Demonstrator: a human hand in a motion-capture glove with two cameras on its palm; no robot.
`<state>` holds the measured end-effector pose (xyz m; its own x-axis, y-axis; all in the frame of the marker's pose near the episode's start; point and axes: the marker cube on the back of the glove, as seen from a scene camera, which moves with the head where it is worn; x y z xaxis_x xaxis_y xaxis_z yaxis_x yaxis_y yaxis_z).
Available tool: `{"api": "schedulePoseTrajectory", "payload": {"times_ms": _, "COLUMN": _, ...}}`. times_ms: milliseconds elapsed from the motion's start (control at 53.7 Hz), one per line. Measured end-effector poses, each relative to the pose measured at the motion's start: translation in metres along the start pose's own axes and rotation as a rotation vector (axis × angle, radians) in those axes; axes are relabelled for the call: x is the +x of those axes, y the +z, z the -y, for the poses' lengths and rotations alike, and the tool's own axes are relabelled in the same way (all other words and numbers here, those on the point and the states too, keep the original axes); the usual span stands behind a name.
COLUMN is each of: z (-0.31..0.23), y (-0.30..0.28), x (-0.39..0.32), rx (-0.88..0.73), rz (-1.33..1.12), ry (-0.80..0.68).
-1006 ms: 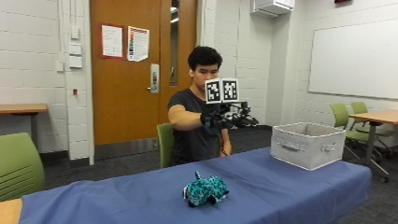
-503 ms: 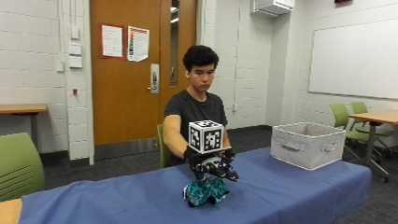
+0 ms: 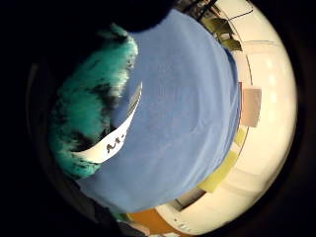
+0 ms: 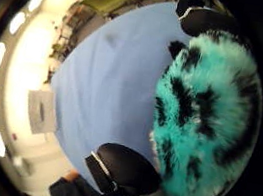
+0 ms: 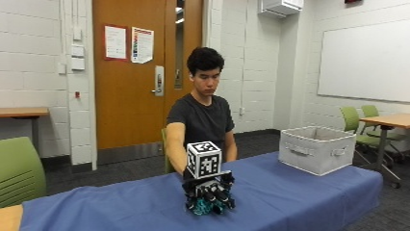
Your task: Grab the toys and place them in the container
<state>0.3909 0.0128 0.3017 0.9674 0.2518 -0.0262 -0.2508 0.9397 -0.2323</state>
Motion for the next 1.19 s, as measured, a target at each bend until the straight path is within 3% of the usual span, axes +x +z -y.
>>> {"api": "schedulePoseTrajectory", "payload": {"times_ms": 466, "z": -0.008, "y": -0.006, "x": 0.008, "rx": 0.082, "rz": 0.043, "ry": 0.03}}
{"api": "schedulePoseTrajectory", "payload": {"times_ms": 652, "z": -0.007, "y": -0.021, "x": 0.015, "rx": 0.141, "rz": -0.078, "ry": 0.057}}
{"api": "schedulePoseTrajectory", "payload": {"times_ms": 1006, "z": -0.011, "y": -0.028, "x": 0.01, "rx": 0.005, "rz": -0.06, "ry": 0.071}}
{"api": "schedulePoseTrajectory", "payload": {"times_ms": 1193, "z": -0.025, "y": -0.078, "x": -0.027, "rx": 0.035, "rz": -0.024, "ry": 0.023}}
